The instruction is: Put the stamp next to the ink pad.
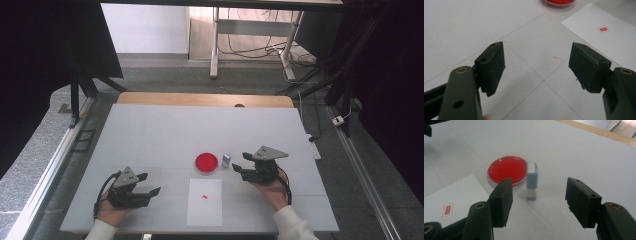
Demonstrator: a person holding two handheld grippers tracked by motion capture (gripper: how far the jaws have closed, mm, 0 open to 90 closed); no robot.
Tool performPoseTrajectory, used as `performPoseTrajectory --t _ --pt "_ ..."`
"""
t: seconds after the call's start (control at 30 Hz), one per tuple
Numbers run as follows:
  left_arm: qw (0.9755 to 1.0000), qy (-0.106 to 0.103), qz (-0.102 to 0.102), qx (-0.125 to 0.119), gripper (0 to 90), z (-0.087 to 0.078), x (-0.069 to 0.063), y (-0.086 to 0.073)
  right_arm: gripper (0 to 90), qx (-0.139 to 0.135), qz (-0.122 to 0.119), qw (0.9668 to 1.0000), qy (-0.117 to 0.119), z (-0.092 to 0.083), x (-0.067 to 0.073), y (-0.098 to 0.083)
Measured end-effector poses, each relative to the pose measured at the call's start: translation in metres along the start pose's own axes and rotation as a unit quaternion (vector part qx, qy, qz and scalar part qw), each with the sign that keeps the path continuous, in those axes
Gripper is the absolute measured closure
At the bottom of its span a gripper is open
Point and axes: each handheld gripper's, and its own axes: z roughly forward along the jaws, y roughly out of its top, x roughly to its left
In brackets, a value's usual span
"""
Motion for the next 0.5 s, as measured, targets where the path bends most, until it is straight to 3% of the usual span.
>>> performPoseTrajectory --t 0.27,0.5 --pt "1.0000 -0.003 0.003 0.005 28.8 0.001 -0.001 0.001 37.1 -0.026 -0.011 0.9996 -0.010 -0.024 0.005 -0.009" --pt "1.0000 -0.005 0.006 0.003 28.7 0.001 -0.002 0.001 35.7 -0.025 -0.003 0.9994 -0.025 -0.051 0.000 -0.031"
